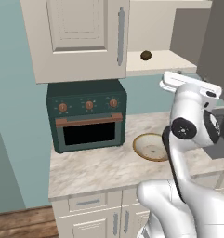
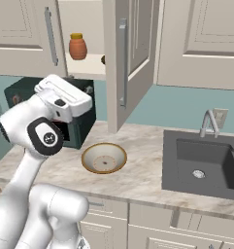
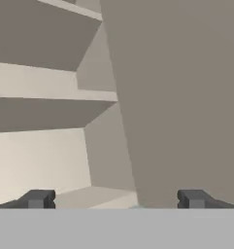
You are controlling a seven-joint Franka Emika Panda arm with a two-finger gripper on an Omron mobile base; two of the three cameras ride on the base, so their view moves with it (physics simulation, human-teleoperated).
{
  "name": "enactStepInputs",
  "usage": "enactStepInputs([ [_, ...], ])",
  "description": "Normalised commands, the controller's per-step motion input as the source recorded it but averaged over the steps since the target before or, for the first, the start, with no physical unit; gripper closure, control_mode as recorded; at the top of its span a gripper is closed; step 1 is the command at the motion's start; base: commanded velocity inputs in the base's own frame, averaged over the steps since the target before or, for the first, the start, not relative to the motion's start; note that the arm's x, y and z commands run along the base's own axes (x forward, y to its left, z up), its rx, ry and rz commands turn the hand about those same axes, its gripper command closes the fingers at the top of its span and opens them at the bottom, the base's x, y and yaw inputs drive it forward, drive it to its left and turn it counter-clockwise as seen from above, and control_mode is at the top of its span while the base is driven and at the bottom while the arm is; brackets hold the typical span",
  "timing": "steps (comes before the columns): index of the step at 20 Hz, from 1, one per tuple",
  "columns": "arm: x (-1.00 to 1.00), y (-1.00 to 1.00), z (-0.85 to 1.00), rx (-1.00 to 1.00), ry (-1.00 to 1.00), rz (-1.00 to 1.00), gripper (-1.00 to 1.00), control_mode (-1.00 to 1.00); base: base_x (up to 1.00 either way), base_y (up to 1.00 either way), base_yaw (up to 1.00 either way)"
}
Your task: Open the cabinet. Pick the kiwi and kiwi from the cabinet and place them into the bowl. Then close the cabinet.
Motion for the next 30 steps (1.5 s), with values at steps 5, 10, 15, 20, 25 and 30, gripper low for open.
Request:
enactStepInputs([
  [5, -0.45, 1.0, 0.22, 0.0, 0.0, 0.36, -1.0, -1.0, 0.0, 0.0, 0.0],
  [10, -0.09, 0.99, 0.31, 0.0, 0.06, 0.29, -1.0, -1.0, 0.0, 0.0, 0.0],
  [15, 0.2, 0.66, 0.21, -0.02, 0.08, 0.04, -1.0, -1.0, 0.0, 0.0, 0.0],
  [20, 0.54, 0.26, 0.0, -0.06, 0.14, -0.09, -1.0, -1.0, 0.0, 0.0, 0.0],
  [25, 0.52, 0.12, 0.0, -0.02, 0.12, -0.02, -1.0, -1.0, 0.0, 0.0, 0.0],
  [30, 0.1, 0.01, 0.0, 0.0, 0.01, 0.04, -1.0, -1.0, 0.0, 0.0, 0.0],
])
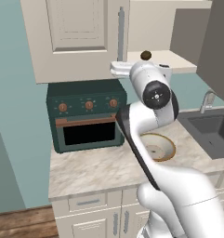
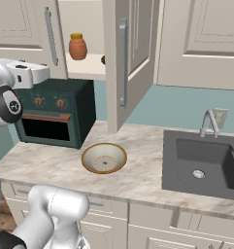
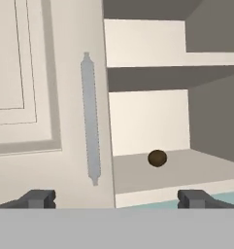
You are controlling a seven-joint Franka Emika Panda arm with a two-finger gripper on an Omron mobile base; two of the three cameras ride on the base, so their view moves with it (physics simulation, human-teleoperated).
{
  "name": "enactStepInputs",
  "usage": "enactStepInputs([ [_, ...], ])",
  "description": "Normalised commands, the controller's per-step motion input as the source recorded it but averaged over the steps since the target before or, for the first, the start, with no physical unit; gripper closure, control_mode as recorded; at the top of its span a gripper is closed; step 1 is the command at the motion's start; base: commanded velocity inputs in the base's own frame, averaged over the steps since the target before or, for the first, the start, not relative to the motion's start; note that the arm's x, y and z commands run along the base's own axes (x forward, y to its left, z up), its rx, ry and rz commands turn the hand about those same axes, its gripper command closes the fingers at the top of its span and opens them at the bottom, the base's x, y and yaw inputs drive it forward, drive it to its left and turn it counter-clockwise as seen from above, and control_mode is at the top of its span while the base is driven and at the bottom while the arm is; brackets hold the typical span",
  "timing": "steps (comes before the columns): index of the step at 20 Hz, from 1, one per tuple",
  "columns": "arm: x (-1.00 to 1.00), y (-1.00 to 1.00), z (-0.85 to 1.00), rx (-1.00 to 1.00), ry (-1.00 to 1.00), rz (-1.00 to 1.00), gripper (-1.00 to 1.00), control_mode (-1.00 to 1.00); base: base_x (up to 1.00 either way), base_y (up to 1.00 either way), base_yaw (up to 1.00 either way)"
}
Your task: Open the cabinet. Pick the kiwi and kiwi from the cabinet and place them into the bowl. Then close the cabinet.
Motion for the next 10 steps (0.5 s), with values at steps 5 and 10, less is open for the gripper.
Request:
enactStepInputs([
  [5, 0.04, 0.01, 0.0, 0.0, -0.09, 0.07, -1.0, -1.0, 0.0, 0.0, 0.0],
  [10, 0.24, 0.0, 0.0, 0.0, -0.04, 0.03, -1.0, -1.0, 0.0, 0.0, 0.0],
])
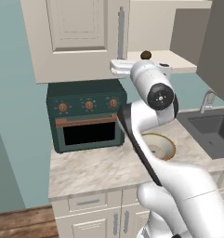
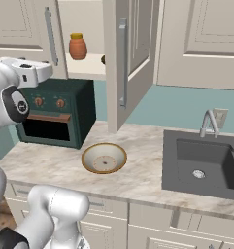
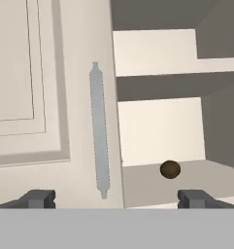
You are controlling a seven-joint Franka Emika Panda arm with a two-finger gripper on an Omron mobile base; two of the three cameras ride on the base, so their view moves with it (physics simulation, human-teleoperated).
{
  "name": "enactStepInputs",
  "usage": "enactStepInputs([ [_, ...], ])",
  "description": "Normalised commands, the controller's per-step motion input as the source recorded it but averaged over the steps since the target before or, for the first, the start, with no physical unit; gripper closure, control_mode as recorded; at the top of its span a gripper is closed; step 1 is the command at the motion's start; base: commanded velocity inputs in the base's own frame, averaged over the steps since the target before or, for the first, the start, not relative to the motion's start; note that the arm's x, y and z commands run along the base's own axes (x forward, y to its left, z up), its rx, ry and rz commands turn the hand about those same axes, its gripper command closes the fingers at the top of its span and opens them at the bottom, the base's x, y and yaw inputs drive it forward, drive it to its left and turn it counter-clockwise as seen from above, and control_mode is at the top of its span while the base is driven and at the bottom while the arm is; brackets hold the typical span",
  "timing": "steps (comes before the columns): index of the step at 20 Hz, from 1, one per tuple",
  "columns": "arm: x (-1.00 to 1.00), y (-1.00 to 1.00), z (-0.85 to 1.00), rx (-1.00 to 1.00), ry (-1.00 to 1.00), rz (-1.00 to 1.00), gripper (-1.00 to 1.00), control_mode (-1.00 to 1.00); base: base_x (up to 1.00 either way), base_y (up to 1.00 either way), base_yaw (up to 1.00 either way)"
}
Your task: Open the cabinet. Pick the kiwi and kiwi from the cabinet and place them into the bowl. Then close the cabinet.
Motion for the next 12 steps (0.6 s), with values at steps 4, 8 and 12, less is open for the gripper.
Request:
enactStepInputs([
  [4, 0.38, 0.06, 0.0, 0.0, 0.0, 0.0, -1.0, -1.0, 0.0, 0.0, 0.0],
  [8, 0.3, 0.22, 0.0, 0.0, 0.0, 0.0, -1.0, -1.0, 0.0, 0.0, 0.0],
  [12, 0.39, 0.27, 0.0, -0.01, 0.0, 0.0, -1.0, -1.0, 0.0, 0.0, 0.0],
])
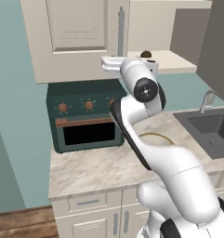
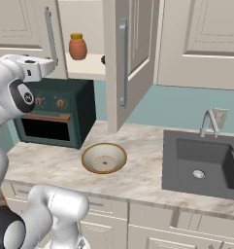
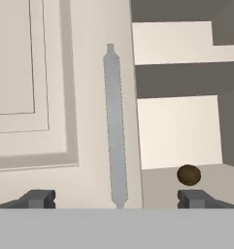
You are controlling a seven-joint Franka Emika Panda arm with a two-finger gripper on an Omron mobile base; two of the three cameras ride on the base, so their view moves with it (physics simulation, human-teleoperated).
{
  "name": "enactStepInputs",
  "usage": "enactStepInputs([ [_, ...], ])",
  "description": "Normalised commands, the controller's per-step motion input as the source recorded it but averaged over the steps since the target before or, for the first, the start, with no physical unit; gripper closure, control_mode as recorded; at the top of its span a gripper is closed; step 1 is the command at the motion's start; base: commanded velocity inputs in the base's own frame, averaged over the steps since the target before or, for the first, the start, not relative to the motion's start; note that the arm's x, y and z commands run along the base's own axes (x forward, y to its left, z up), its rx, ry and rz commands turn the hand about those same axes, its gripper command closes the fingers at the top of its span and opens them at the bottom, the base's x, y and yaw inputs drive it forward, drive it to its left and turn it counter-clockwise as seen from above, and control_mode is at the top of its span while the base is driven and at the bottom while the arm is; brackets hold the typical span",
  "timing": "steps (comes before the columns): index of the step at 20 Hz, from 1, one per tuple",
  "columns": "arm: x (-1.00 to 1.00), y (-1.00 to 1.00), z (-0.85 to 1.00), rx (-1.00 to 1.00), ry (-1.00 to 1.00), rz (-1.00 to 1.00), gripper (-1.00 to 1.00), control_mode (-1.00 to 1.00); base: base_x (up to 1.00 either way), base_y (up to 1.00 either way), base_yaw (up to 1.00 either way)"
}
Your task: Open the cabinet. Pick the kiwi and kiwi from the cabinet and place them into the bowl. Then close the cabinet.
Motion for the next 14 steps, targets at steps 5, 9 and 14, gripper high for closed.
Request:
enactStepInputs([
  [5, 0.58, 0.05, 0.0, 0.0, 0.02, 0.0, -1.0, -1.0, 0.0, 0.0, 0.0],
  [9, 0.52, 0.0, 0.03, 0.0, 0.04, 0.0, -1.0, -1.0, 0.0, 0.0, 0.0],
  [14, 0.69, 0.0, 0.0, 0.0, 0.03, 0.0, -1.0, -1.0, 0.0, 0.0, 0.0],
])
